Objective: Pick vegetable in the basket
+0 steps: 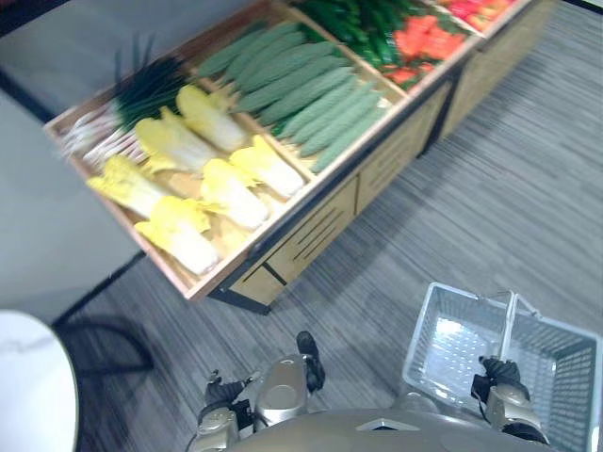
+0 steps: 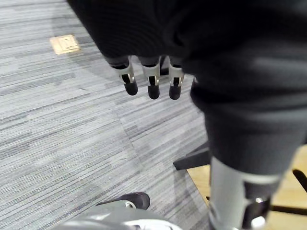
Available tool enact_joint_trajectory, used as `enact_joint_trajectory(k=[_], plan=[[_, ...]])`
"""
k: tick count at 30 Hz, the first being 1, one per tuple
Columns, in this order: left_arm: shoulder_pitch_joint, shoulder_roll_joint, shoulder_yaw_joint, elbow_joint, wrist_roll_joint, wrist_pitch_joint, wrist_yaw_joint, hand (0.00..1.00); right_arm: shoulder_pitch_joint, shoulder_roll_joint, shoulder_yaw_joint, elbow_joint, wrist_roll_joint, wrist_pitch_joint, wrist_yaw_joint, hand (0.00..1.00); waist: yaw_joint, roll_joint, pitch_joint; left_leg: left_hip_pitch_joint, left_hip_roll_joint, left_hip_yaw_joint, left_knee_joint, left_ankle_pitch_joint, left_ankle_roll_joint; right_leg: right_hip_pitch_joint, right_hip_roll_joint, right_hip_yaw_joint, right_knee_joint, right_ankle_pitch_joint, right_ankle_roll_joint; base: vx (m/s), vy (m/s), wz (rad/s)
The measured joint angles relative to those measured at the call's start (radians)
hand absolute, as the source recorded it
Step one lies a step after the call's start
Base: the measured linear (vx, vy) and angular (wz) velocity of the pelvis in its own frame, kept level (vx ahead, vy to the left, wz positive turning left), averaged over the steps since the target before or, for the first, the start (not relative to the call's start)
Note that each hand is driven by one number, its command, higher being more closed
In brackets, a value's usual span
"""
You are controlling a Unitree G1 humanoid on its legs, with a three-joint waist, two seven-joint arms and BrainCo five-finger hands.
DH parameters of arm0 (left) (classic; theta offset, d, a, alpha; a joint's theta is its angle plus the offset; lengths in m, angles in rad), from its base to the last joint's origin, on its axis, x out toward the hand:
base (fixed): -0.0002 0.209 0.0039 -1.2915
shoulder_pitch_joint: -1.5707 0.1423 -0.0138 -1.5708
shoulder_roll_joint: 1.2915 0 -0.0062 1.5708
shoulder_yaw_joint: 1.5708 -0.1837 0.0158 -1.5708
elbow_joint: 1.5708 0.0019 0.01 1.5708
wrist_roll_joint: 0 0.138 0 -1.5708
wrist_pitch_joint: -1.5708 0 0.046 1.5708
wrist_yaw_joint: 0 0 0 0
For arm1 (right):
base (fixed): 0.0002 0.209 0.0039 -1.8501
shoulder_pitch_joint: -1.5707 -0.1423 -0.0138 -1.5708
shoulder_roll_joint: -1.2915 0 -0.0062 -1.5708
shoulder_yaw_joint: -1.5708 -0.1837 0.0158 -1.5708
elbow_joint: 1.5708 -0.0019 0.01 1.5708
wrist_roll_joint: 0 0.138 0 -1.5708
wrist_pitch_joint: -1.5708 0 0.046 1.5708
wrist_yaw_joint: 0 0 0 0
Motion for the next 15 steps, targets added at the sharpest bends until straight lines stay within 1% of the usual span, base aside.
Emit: enact_joint_trajectory(k=[1,2,3,4,5,6,7,8,9,10,11,12,13,14,15], plan=[[-0.001,0.003,0.0,0.01,0.0,0.007,0.0,0.0,-0.001,0.001,-0.002,0.007,0.001,0.001,-0.001,1.0,-0.008,0.0,0.0,0.014,-0.005,-0.029,-0.01,-0.004,0.0,-0.026,-0.02,0.017,0.098,0.022,0.003,0.33,0.025,1.3],[0.0,0.007,-0.002,0.017,0.002,0.02,0.003,0.0,-0.006,0.01,-0.002,0.016,0.008,0.001,-0.005,1.0,-0.008,0.005,0.004,0.052,0.0,-0.077,-0.031,-0.009,-0.002,-0.106,-0.02,0.141,0.288,-0.013,0.001,0.25,-0.012,0.96],[-0.001,0.009,-0.002,0.017,0.003,0.028,0.004,0.0,-0.005,0.015,-0.002,0.016,0.017,-0.002,-0.007,1.0,-0.01,0.007,0.004,0.066,0.004,-0.102,-0.035,-0.01,-0.003,-0.144,0.0,0.201,0.352,-0.048,0.008,0.3,-0.072,1.23],[-0.005,0.031,-0.013,0.012,0.003,0.033,0.007,0.0,-0.008,0.02,-0.002,0.01,0.037,-0.004,-0.016,1.0,-0.012,0.025,0.014,0.103,0.015,-0.155,-0.047,-0.012,-0.011,-0.214,0.054,0.34,0.408,-0.109,0.008,0.25,-0.115,1.03],[-0.006,0.033,-0.021,0.008,0.001,0.031,0.008,0.0,-0.007,0.021,-0.003,0.01,0.043,-0.004,-0.022,1.0,-0.014,0.023,0.014,0.114,0.015,-0.176,-0.05,-0.011,-0.015,-0.231,0.067,0.381,0.397,-0.127,0.003,0.26,-0.167,1.32],[-0.015,0.036,-0.022,0.004,-0.001,0.029,0.008,0.0,0.0,0.028,-0.006,0.012,0.053,-0.004,-0.027,1.0,-0.024,0.022,0.012,0.118,0.014,-0.229,-0.049,-0.014,-0.032,-0.267,0.082,0.449,0.338,-0.154,0.003,0.2,-0.217,1.39],[-0.023,0.043,-0.019,-0.002,-0.019,0.025,0.01,0.0,0.003,0.043,-0.017,0.014,0.073,-0.006,-0.033,1.0,-0.039,0.02,0.011,0.112,0.012,-0.29,-0.05,-0.013,-0.052,-0.297,0.1,0.543,0.257,-0.167,0.004,0.12,-0.232,1.46],[-0.026,0.046,-0.016,-0.002,-0.03,0.02,0.011,0.0,0.004,0.054,-0.033,0.015,0.08,-0.011,-0.033,1.0,-0.045,0.019,0.011,0.107,0.012,-0.318,-0.049,-0.012,-0.066,-0.307,0.116,0.603,0.215,-0.167,0.003,0.06,-0.297,1.5],[-0.029,0.048,0.002,-0.004,-0.038,0.011,0.013,0.0,0.019,0.068,-0.051,0.017,0.091,-0.017,-0.034,1.0,-0.056,0.012,0.006,0.085,0.009,-0.367,-0.047,-0.013,-0.091,-0.318,0.133,0.721,0.119,-0.156,0.012,0.01,-0.281,1.2],[-0.035,0.051,0.025,-0.013,-0.028,0.031,0.029,0.0,0.035,0.081,-0.07,0.014,0.089,-0.017,-0.039,1.0,-0.048,-0.009,0.001,0.076,0.002,-0.382,-0.049,-0.022,-0.104,-0.323,0.127,0.778,0.055,-0.11,0.001,-0.01,-0.426,1.17],[-0.053,0.034,0.062,-0.021,-0.032,0.037,0.036,0.0,0.032,0.077,-0.076,0.009,0.103,-0.017,-0.043,1.0,-0.035,-0.009,0.009,0.073,0.033,-0.358,-0.049,-0.027,-0.124,-0.339,0.133,0.753,0.088,-0.122,-0.02,-0.01,-0.383,0.75],[-0.049,0.018,0.06,-0.039,-0.041,0.032,0.038,0.0,0.033,0.073,-0.072,0.001,0.111,-0.013,-0.048,1.0,-0.036,0.004,0.002,0.055,0.06,-0.322,-0.048,-0.023,-0.131,-0.353,0.15,0.737,0.091,-0.129,-0.034,0.0,-0.505,0.74],[-0.04,-0.014,0.052,-0.07,-0.071,0.027,0.042,0.0,0.04,0.058,-0.067,-0.018,0.111,-0.016,-0.063,1.0,-0.041,0.037,-0.009,0.027,0.116,-0.265,-0.049,0.002,-0.144,-0.389,0.17,0.689,0.114,-0.143,-0.057,0.0,-0.425,0.8],[-0.052,-0.033,0.049,-0.083,-0.096,0.024,0.042,0.0,0.047,0.045,-0.051,-0.034,0.11,-0.018,-0.064,1.0,-0.045,0.058,-0.004,0.013,0.157,-0.184,-0.059,0.018,-0.134,-0.402,0.179,0.655,0.131,-0.151,-0.077,0.02,-0.392,0.77],[-0.056,-0.038,0.049,-0.094,-0.113,0.025,0.042,0.0,0.047,0.041,-0.039,-0.04,0.109,-0.018,-0.064,1.0,-0.049,0.065,-0.007,0.01,0.177,-0.131,-0.061,0.021,-0.137,-0.406,0.182,0.643,0.134,-0.152,-0.086,0.04,-0.235,0.64]])
